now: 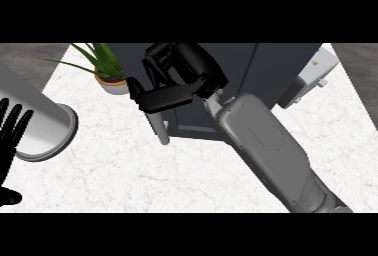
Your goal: Pick up the wine, place it into the cabinet and close the cabinet
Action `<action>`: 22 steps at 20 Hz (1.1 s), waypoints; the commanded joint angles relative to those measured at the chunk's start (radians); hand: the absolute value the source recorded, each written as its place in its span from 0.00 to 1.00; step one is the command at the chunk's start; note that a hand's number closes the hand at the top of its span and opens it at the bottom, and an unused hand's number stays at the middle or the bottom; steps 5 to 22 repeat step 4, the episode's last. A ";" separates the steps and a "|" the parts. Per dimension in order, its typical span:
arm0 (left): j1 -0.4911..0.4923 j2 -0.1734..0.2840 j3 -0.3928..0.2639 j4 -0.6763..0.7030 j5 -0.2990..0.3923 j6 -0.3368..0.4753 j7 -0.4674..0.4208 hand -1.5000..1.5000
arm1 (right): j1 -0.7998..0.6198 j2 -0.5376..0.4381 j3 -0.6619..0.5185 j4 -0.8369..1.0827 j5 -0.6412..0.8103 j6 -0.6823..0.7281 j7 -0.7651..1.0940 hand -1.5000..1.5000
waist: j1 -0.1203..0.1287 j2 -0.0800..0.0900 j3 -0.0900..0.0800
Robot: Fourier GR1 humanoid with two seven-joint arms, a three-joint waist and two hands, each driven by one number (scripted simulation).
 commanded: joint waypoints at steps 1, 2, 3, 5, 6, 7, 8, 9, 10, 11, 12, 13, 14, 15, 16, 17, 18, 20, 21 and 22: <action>0.007 -0.018 -0.015 -0.019 0.002 -0.001 0.012 0.00 | -0.032 -0.074 -0.098 0.155 0.039 -0.041 -0.034 1.00 | -0.006 0.040 0.011; 0.007 -0.002 -0.005 -0.037 -0.002 -0.004 0.009 0.00 | -0.018 -0.081 -0.101 0.163 0.030 -0.030 -0.031 1.00 | -0.004 0.039 0.011; -0.029 -0.004 -0.005 0.002 0.010 -0.004 0.025 0.00 | -0.007 -0.085 -0.094 0.157 0.032 -0.007 -0.056 1.00 | -0.018 0.042 0.010; -0.013 0.029 0.017 0.006 0.022 -0.025 0.033 0.00 | -0.023 -0.093 -0.107 0.150 0.022 -0.014 -0.022 1.00 | -0.016 0.039 0.010; -0.013 0.029 0.017 0.006 0.022 -0.025 0.033 0.00 | -0.023 -0.093 -0.107 0.150 0.022 -0.014 -0.022 1.00 | -0.016 0.039 0.010; -0.013 0.029 0.017 0.006 0.022 -0.025 0.033 0.00 | -0.023 -0.093 -0.107 0.150 0.022 -0.014 -0.022 1.00 | -0.016 0.039 0.010; -0.013 0.029 0.017 0.006 0.022 -0.025 0.033 0.00 | -0.023 -0.093 -0.107 0.150 0.022 -0.014 -0.022 1.00 | -0.016 0.039 0.010; -0.013 0.029 0.017 0.006 0.022 -0.025 0.033 0.00 | -0.023 -0.093 -0.107 0.150 0.022 -0.014 -0.022 1.00 | -0.016 0.039 0.010; -0.013 0.029 0.017 0.006 0.022 -0.025 0.033 0.00 | -0.023 -0.093 -0.107 0.150 0.022 -0.014 -0.022 1.00 | -0.016 0.039 0.010; -0.013 0.029 0.017 0.006 0.022 -0.025 0.033 0.00 | -0.023 -0.093 -0.107 0.150 0.022 -0.014 -0.022 1.00 | -0.016 0.039 0.010; -0.013 0.029 0.017 0.006 0.022 -0.025 0.033 0.00 | -0.023 -0.093 -0.107 0.150 0.022 -0.014 -0.022 1.00 | -0.016 0.039 0.010; -0.013 0.029 0.017 0.006 0.022 -0.025 0.033 0.00 | -0.023 -0.093 -0.107 0.150 0.022 -0.014 -0.022 1.00 | -0.016 0.039 0.010; -0.013 0.029 0.017 0.006 0.022 -0.025 0.033 0.00 | -0.023 -0.093 -0.107 0.150 0.022 -0.014 -0.022 1.00 | -0.016 0.039 0.010; -0.013 0.029 0.017 0.006 0.022 -0.025 0.033 0.00 | -0.023 -0.093 -0.107 0.150 0.022 -0.014 -0.022 1.00 | -0.016 0.039 0.010; -0.013 0.029 0.017 0.006 0.022 -0.025 0.033 0.00 | -0.023 -0.093 -0.107 0.150 0.022 -0.014 -0.022 1.00 | -0.016 0.039 0.010; -0.013 0.029 0.017 0.006 0.022 -0.025 0.033 0.00 | -0.023 -0.093 -0.107 0.150 0.022 -0.014 -0.022 1.00 | -0.016 0.039 0.010; -0.013 0.029 0.017 0.006 0.022 -0.025 0.033 0.00 | -0.023 -0.093 -0.107 0.150 0.022 -0.014 -0.022 1.00 | -0.016 0.039 0.010; -0.013 0.029 0.017 0.006 0.022 -0.025 0.033 0.00 | -0.023 -0.093 -0.107 0.150 0.022 -0.014 -0.022 1.00 | -0.016 0.039 0.010; -0.013 0.029 0.017 0.006 0.022 -0.025 0.033 0.00 | -0.023 -0.093 -0.107 0.150 0.022 -0.014 -0.022 1.00 | -0.016 0.039 0.010; -0.013 0.029 0.017 0.006 0.022 -0.025 0.033 0.00 | -0.023 -0.093 -0.107 0.150 0.022 -0.014 -0.022 1.00 | -0.016 0.039 0.010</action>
